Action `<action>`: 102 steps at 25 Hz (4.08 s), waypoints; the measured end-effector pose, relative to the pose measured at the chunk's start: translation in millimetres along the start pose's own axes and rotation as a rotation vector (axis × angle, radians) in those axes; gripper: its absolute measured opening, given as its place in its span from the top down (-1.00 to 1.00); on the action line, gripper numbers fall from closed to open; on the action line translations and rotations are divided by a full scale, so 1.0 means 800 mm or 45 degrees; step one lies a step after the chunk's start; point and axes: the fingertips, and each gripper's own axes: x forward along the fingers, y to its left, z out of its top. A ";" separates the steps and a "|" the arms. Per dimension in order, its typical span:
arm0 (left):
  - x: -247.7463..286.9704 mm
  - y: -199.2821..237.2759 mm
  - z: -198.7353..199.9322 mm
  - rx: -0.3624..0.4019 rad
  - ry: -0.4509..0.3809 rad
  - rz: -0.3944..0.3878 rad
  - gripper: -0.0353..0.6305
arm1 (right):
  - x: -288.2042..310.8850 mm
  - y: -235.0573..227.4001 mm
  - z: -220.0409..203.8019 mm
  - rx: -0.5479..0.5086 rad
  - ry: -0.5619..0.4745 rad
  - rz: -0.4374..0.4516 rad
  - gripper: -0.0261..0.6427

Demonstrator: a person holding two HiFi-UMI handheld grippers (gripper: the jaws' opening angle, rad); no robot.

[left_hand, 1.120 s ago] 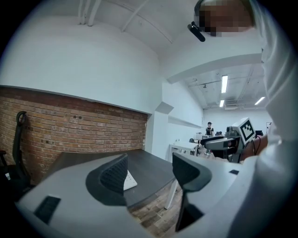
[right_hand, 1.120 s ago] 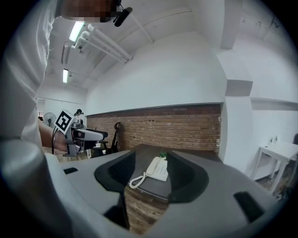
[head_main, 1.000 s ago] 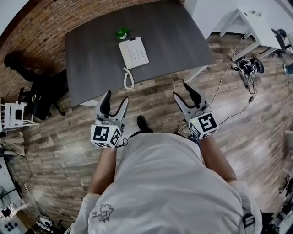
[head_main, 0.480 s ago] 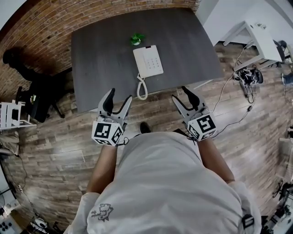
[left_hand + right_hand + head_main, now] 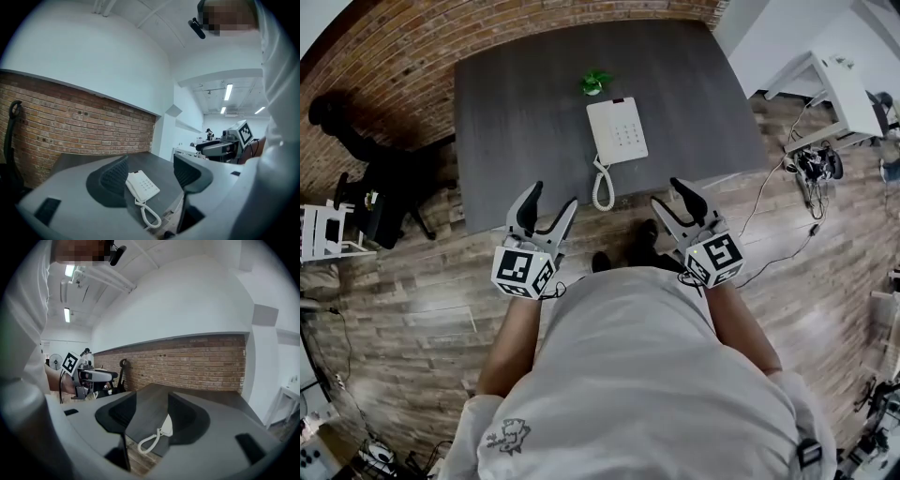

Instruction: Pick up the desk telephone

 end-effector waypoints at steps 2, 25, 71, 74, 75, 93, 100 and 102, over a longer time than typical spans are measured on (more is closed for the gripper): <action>0.001 0.003 0.000 0.002 0.003 0.013 -0.05 | 0.007 0.003 0.003 -0.011 0.002 0.037 0.28; 0.112 0.038 -0.030 -0.082 0.132 0.106 -0.05 | 0.116 -0.096 -0.026 0.055 0.098 0.260 0.28; 0.320 0.125 -0.300 -0.711 0.679 -0.045 -0.17 | 0.282 -0.241 -0.324 0.493 0.830 0.537 0.49; 0.323 0.124 -0.307 -0.734 0.687 -0.058 -0.17 | 0.284 -0.237 -0.334 0.512 0.853 0.552 0.50; 0.325 0.124 -0.308 -0.746 0.685 -0.064 -0.17 | 0.285 -0.236 -0.336 0.515 0.860 0.555 0.50; 0.335 0.119 -0.318 -0.941 0.646 -0.282 -0.10 | 0.293 -0.225 -0.346 0.664 0.872 0.638 0.63; 0.336 0.115 -0.319 -1.009 0.643 -0.326 -0.08 | 0.293 -0.224 -0.344 0.749 0.847 0.644 0.66; 0.337 0.115 -0.319 -1.014 0.637 -0.333 -0.06 | 0.293 -0.224 -0.344 0.767 0.841 0.643 0.66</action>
